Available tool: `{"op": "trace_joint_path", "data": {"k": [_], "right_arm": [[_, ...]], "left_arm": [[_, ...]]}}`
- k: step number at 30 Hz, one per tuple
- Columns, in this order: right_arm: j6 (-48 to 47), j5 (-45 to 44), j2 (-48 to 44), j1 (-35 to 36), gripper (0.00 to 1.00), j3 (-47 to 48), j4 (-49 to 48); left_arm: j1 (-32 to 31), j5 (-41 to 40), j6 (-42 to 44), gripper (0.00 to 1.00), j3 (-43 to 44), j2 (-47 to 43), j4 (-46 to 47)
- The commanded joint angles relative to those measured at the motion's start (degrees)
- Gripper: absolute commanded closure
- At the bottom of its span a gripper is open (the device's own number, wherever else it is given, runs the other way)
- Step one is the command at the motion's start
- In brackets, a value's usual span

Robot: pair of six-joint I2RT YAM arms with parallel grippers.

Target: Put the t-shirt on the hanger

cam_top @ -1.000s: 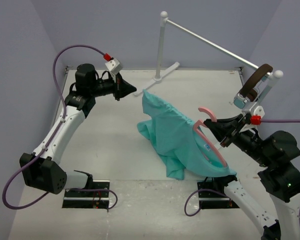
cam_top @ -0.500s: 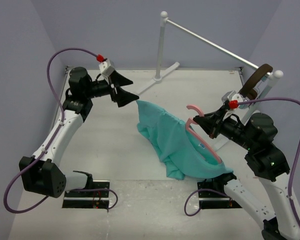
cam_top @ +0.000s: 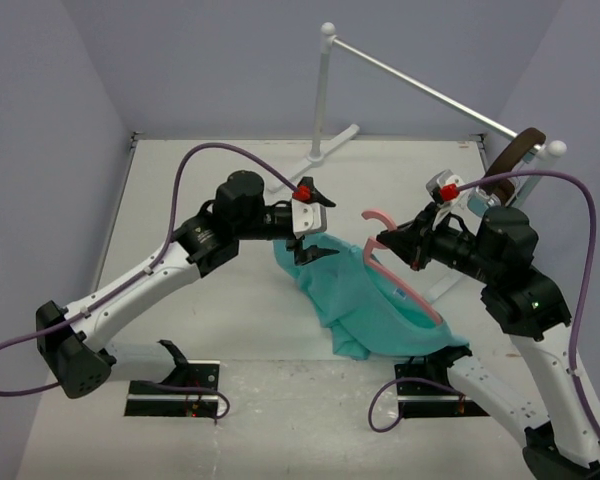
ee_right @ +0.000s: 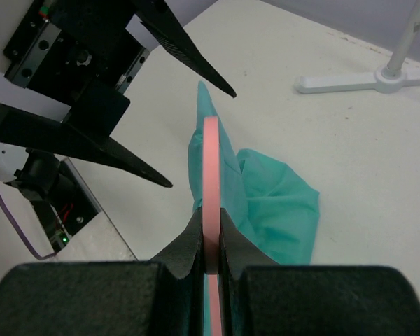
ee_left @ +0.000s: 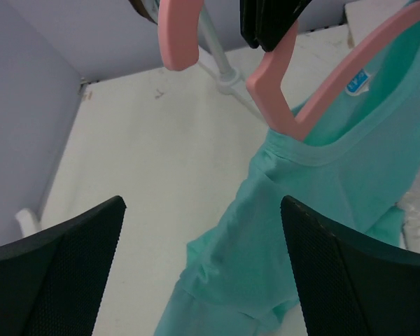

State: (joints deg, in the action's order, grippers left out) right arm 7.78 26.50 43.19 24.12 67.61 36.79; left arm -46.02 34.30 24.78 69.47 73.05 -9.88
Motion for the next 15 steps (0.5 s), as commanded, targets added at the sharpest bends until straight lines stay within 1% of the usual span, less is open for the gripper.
{"op": "trace_joint_path", "data": {"k": [1,2,3,5,7,10,13,15], "right_arm": [[2.24,0.78,0.23,0.23,1.0,2.36,-0.79],[2.24,1.04,0.23,0.23,1.0,2.57,-0.68],[2.24,1.31,0.23,0.23,1.0,2.75,-0.59],[2.38,1.54,0.14,0.23,1.0,3.03,-0.66],[2.32,0.64,0.14,0.23,1.0,3.14,-0.5],[3.24,-3.69,0.39,0.23,1.0,3.22,-0.15],[5.05,-6.99,0.31,0.23,1.0,3.07,-0.45],[7.0,-10.53,0.01,0.23,1.0,2.82,-1.32]], "left_arm": [[-3.13,-12.88,8.22,0.32,1.29,-0.3,0.75],[-3.19,-13.3,8.33,0.39,1.87,0.38,-0.14],[-3.27,-13.53,8.42,0.39,2.27,0.94,-0.74],[-3.36,-13.35,8.86,0.32,3.26,2.28,-2.67],[-3.37,-12.37,8.88,0.3,4.19,3.17,-5.05],[-3.54,-9.81,8.48,0.27,5.96,4.19,-8.12],[-3.64,-13.64,6.16,0.23,6.04,4.03,-8.1],[-3.71,-16.63,1.19,0.03,5.27,3.73,-6.92]]}}
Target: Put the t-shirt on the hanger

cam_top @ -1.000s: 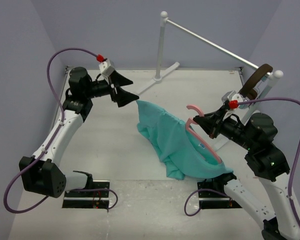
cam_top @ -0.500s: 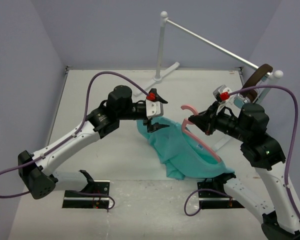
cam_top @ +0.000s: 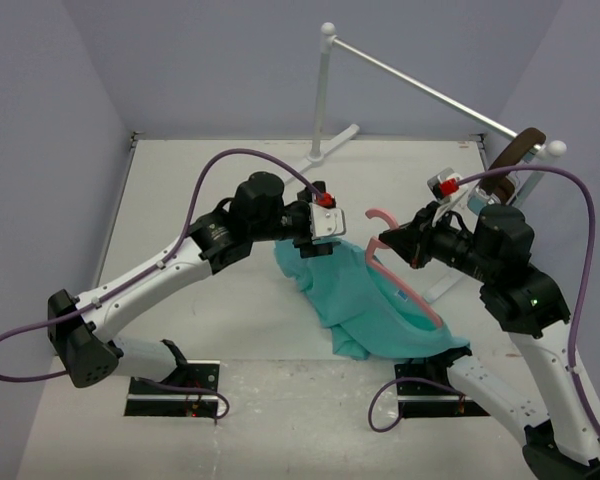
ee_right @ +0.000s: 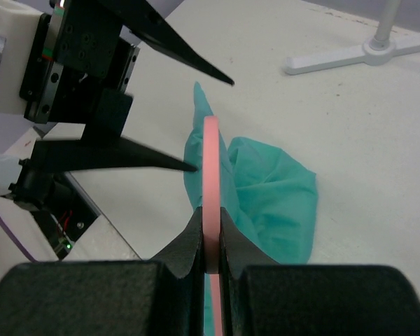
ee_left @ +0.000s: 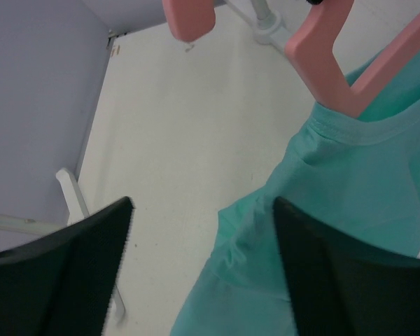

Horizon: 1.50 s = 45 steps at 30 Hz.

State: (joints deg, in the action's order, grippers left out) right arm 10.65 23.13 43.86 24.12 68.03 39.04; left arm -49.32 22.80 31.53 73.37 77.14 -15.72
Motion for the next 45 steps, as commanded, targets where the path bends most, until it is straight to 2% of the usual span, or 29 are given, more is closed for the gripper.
{"op": "trace_joint_path", "data": {"k": [1,5,9,12,13,15,16,18,20,22,23,26,27,34,45], "right_arm": [[4.71,-7.73,-0.7,0.23,1.0,2.31,-3.71],[5.38,-8.9,0.36,0.23,1.0,2.77,-3.99],[6.1,-8.78,-0.2,0.23,1.0,2.61,-4.68],[6.51,-8.45,-0.84,0.23,1.0,2.63,-4.85],[6.57,-8.72,-0.96,0.23,1.0,2.64,-4.85],[6.49,-8.89,-0.88,0.23,1.0,2.77,-4.72],[6.55,-8.55,-0.91,0.19,1.0,2.84,-4.68],[6.82,-7.53,-0.97,0.22,1.0,2.98,-4.76],[7.0,-6.03,-1.29,0.15,1.0,2.99,-4.93],[6.98,-5.6,-1.53,0.23,1.0,3.11,-4.77],[6.89,-5.51,-1.62,0.23,1.0,3.2,-4.77],[6.84,-4.87,-1.86,0.23,1.0,3.25,-4.7],[6.81,-4.78,-1.96,0.23,1.0,3.22,-4.71],[6.08,-5.43,-2.11,0.2,1.0,1.88,-4.3],[1.11,1.23,-1.65,0.23,1.0,1.44,0.74]], "left_arm": [[-0.43,-5.56,-7.37,0.0,0.75,-0.41,-0.21],[-2.85,-9.09,-13.28,0.0,-5.2,-3.47,8.29],[-4.2,-15.33,-17.35,0.0,-5.96,-2.24,10.12],[-4.21,-19.2,-19.71,0.07,-5.71,-0.79,10.97],[-4.21,-19.33,-20.73,0.13,-5.5,-0.56,10.99],[-4.21,-20.13,-22.29,0.38,-5.21,0.03,11.38],[-4.21,-20.78,-22.8,0.43,-5.2,0.31,11.76],[-4.21,-22.13,-24.01,0.48,-5.25,0.96,12.6],[-4.21,-21.89,-23.97,0.44,-5.18,1.58,12.64],[-4.21,-21.17,-23.86,0.47,-5.22,2.06,12.62],[-4.21,-21.03,-23.82,0.56,-5.35,2.11,12.58],[-4.21,-22.16,-23.6,0.93,-5.43,2.2,12.55],[-4.21,-23.02,-23.42,1.0,-5.4,2.14,12.5],[-3.91,-31.41,-22.12,1.0,-5.43,-0.96,14.21],[-2.98,-40.01,-24.78,1.0,-3.91,-3.53,18.67]]}}
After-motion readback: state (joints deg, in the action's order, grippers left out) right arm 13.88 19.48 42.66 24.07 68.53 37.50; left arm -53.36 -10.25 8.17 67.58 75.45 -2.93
